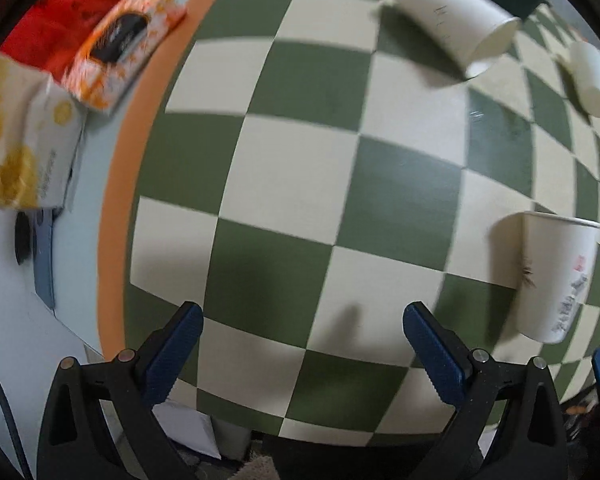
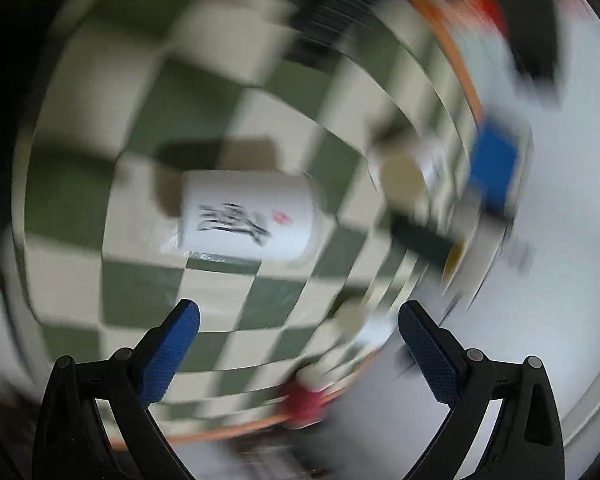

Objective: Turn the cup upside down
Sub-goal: 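Close the right tool around the upright calligraphy cup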

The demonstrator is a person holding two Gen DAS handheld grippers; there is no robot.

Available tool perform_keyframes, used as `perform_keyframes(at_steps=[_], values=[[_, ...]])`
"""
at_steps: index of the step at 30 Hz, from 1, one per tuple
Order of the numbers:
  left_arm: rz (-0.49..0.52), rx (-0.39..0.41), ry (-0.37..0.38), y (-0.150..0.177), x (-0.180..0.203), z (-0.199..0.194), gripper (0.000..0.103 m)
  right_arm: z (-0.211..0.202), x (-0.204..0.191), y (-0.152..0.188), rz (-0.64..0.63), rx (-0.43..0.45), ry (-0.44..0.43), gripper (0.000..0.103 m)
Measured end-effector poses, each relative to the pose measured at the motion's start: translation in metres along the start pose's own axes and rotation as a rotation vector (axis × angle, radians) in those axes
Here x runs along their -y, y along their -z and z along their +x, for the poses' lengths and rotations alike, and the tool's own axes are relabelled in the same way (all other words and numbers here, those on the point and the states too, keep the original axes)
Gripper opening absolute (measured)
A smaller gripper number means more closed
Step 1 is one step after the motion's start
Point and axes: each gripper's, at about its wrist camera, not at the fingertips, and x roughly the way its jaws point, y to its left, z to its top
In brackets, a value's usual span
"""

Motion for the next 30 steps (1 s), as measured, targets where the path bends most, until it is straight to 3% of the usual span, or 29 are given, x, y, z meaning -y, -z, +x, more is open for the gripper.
perform_keyframes(at_steps=[5,10,18,23,30], values=[[-0.067,-0.036,0.014,0.003,-0.007,0.014,0.103,0.021,-0.043,0.004,-0.472,0.084,0.14,0.101],[-0.104,-0.059,0.01,0.008,-0.009,0.021,0.103,0.045,-0.059,0.01,-0.74,0.138,0.228,0.101],[-0.115,-0.081,0.002,0.01,-0.013,0.029,0.103,0.076,-0.067,0.01,-0.929,0.164,0.271,0.097],[-0.111,-0.081,0.0,0.009,-0.018,0.031,0.103,0.092,-0.058,0.008,-0.962,0.169,0.268,0.096],[-0.114,-0.083,0.007,-0.003,-0.021,0.033,0.103,0.103,-0.062,-0.001,-0.979,0.176,0.278,0.085]])
